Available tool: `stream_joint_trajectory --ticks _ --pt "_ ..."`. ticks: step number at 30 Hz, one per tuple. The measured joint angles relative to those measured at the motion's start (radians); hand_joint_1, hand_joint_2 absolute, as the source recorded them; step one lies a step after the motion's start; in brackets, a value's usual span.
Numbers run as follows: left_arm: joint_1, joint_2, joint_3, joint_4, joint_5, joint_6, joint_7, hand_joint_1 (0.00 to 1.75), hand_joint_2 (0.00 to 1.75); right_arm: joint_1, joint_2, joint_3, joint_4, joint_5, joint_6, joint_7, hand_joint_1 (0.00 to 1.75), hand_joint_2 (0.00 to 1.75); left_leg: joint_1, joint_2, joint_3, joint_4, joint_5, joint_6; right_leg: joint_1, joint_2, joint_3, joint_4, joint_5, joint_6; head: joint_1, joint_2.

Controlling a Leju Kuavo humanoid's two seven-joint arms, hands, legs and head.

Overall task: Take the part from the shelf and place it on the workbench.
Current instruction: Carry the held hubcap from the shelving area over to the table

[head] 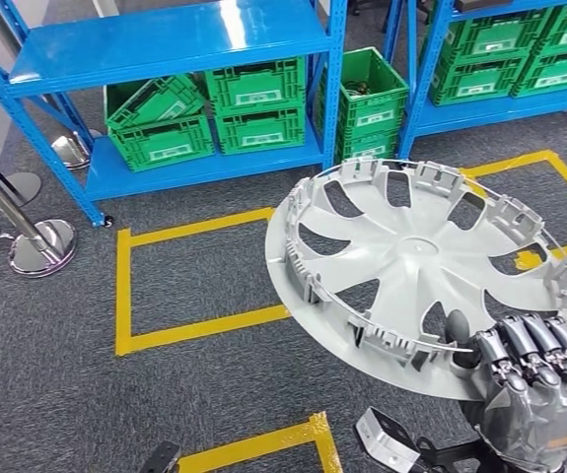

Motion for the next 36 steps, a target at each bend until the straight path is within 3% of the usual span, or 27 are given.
stream_joint_trajectory --ticks 3,5,7,9,10,11,12,14,17,19,21,23,24,25,26,28,30,32,34,36 --pt "-0.006 -0.006 -0.001 0.000 -0.003 -0.002 0.002 0.00 0.00 0.002 -0.002 -0.001 0.000 0.000 0.000 -0.001 1.75 1.75 0.011 0.029 0.015 -0.042 0.017 -0.019 0.007 -0.029 -0.012 -0.001 -0.004 0.006 0.002 0.000" --pt "-0.007 -0.006 -0.001 0.000 -0.003 -0.002 0.002 0.00 0.00 0.002 -0.002 -0.001 0.000 0.000 0.000 -0.001 1.75 1.75 0.010 0.031 0.016 -0.045 0.019 -0.020 0.010 -0.041 -0.015 0.000 -0.007 0.007 0.002 0.000" --pt "-0.006 -0.010 -0.002 0.000 -0.004 -0.004 0.003 0.00 0.00 -0.003 -0.005 -0.001 0.000 0.000 0.000 -0.002 1.75 1.75 0.010 0.037 0.017 -0.050 0.021 -0.020 0.012 -0.068 -0.024 0.023 -0.028 0.010 0.006 0.000" --pt "0.000 -0.016 -0.003 0.000 -0.006 -0.006 0.003 0.00 0.00 -0.007 -0.007 -0.001 0.003 0.000 0.000 -0.002 1.75 1.75 0.011 0.080 0.015 -0.051 0.021 -0.020 0.011 -0.111 -0.063 0.130 -0.077 0.025 0.010 0.000" --pt "0.002 -0.018 -0.004 0.000 -0.006 -0.007 0.004 0.00 0.00 -0.007 -0.008 -0.001 0.004 0.000 0.000 -0.001 1.75 1.75 0.011 0.105 0.013 -0.047 0.019 -0.022 0.010 -0.128 -0.061 0.147 -0.078 0.032 0.010 0.000" --pt "0.004 -0.021 -0.005 0.000 -0.007 -0.008 0.004 0.00 0.00 -0.006 -0.008 -0.002 0.006 0.000 0.000 0.000 1.75 1.75 0.012 0.131 0.012 -0.041 0.015 -0.026 0.009 -0.148 -0.044 0.135 -0.068 0.039 0.011 0.000" --pt "0.002 -0.021 -0.006 0.000 -0.008 -0.008 0.004 0.00 0.00 -0.007 -0.008 -0.002 0.006 0.000 0.000 -0.001 1.75 1.75 0.011 0.143 0.011 -0.035 0.011 -0.031 0.011 -0.169 -0.005 0.068 -0.047 0.039 0.010 0.000" --pt "-0.002 -0.022 -0.007 0.000 -0.010 -0.008 0.004 0.00 0.00 -0.008 -0.008 -0.002 0.006 0.000 0.000 -0.003 1.75 1.75 0.007 0.160 0.009 -0.020 0.003 -0.042 0.014 -0.194 0.045 -0.014 -0.027 0.022 0.009 0.000" --pt "-0.005 -0.023 -0.008 0.000 -0.012 -0.007 0.004 0.00 0.00 -0.007 -0.008 -0.004 0.005 0.000 0.000 -0.003 1.75 1.75 0.006 0.177 0.008 -0.012 -0.001 -0.054 0.016 -0.174 0.046 -0.021 -0.021 -0.009 0.008 0.000" --pt "-0.006 -0.023 -0.009 0.000 -0.013 -0.006 0.004 0.00 0.00 -0.008 -0.008 -0.006 0.005 0.000 0.000 -0.003 1.75 1.75 0.012 0.147 -0.002 0.018 -0.029 -0.065 0.012 -0.156 0.041 -0.024 -0.013 -0.022 0.007 0.000" --pt "-0.004 -0.023 -0.009 0.000 -0.013 -0.005 0.005 0.00 0.00 -0.009 -0.008 -0.006 0.005 0.000 0.000 -0.003 1.75 1.75 0.019 0.100 -0.038 0.121 -0.097 -0.076 0.009 -0.137 0.037 -0.025 -0.007 -0.032 0.005 0.000" --pt "0.001 -0.023 -0.009 0.000 -0.013 -0.005 0.006 0.00 0.00 -0.010 -0.008 -0.006 0.005 0.000 0.000 -0.003 1.75 1.75 0.023 0.087 -0.082 0.240 -0.152 -0.080 0.010 -0.113 0.031 -0.025 -0.002 -0.035 0.005 0.000" --pt "0.002 -0.023 -0.009 0.000 -0.014 -0.005 0.007 0.00 0.00 -0.010 -0.008 -0.006 0.006 0.000 0.000 -0.003 1.75 1.75 0.024 0.086 -0.089 0.261 -0.153 -0.081 0.010 -0.101 0.029 -0.025 0.000 -0.034 0.004 0.000" --pt "0.003 -0.023 -0.009 0.000 -0.014 -0.006 0.008 0.00 0.00 -0.011 -0.008 -0.006 0.006 0.000 0.000 -0.004 1.75 1.75 0.025 0.084 -0.079 0.247 -0.134 -0.079 0.010 -0.088 0.028 -0.024 0.003 -0.033 0.004 0.000" --pt "0.002 -0.022 -0.009 0.000 -0.015 -0.006 0.008 0.00 0.00 -0.011 -0.008 -0.006 0.006 0.000 0.000 -0.006 1.75 1.75 0.026 0.077 -0.053 0.196 -0.101 -0.076 0.009 -0.075 0.027 -0.024 0.005 -0.031 0.004 0.000" --pt "0.001 -0.021 -0.009 0.000 -0.016 -0.006 0.009 0.00 0.00 -0.013 -0.008 -0.007 0.006 0.000 0.000 -0.011 1.75 1.75 0.030 0.031 0.009 0.063 -0.041 -0.068 0.008 -0.052 0.024 -0.024 0.010 -0.024 0.005 0.000" --pt "0.001 -0.019 -0.009 0.000 -0.019 -0.007 0.010 0.00 0.00 -0.017 -0.008 -0.007 0.005 0.000 0.000 -0.015 1.75 1.75 0.031 -0.003 0.039 -0.009 -0.026 -0.063 0.005 -0.031 0.013 -0.024 0.018 -0.011 0.005 0.000" --pt "0.000 -0.019 -0.011 0.000 -0.023 -0.008 0.010 0.00 0.00 -0.017 -0.008 -0.008 0.004 0.000 0.000 -0.019 1.75 1.75 0.028 0.009 0.038 -0.019 -0.025 -0.058 0.002 -0.012 0.002 -0.028 0.029 0.006 0.004 0.000" --pt "-0.002 -0.018 -0.015 0.000 -0.024 -0.009 0.011 0.00 0.00 -0.014 -0.008 -0.009 0.002 0.000 0.000 -0.024 1.75 1.75 0.030 0.032 0.037 -0.029 -0.014 -0.045 0.004 -0.039 -0.015 -0.012 0.016 0.015 0.007 0.000" --pt "-0.002 -0.017 -0.017 0.000 -0.025 -0.009 0.011 0.00 0.00 -0.015 -0.008 -0.009 0.002 0.000 0.000 -0.027 1.75 1.75 0.029 0.060 0.033 -0.036 -0.006 -0.035 0.008 -0.097 -0.057 0.078 -0.043 0.017 0.013 0.000"
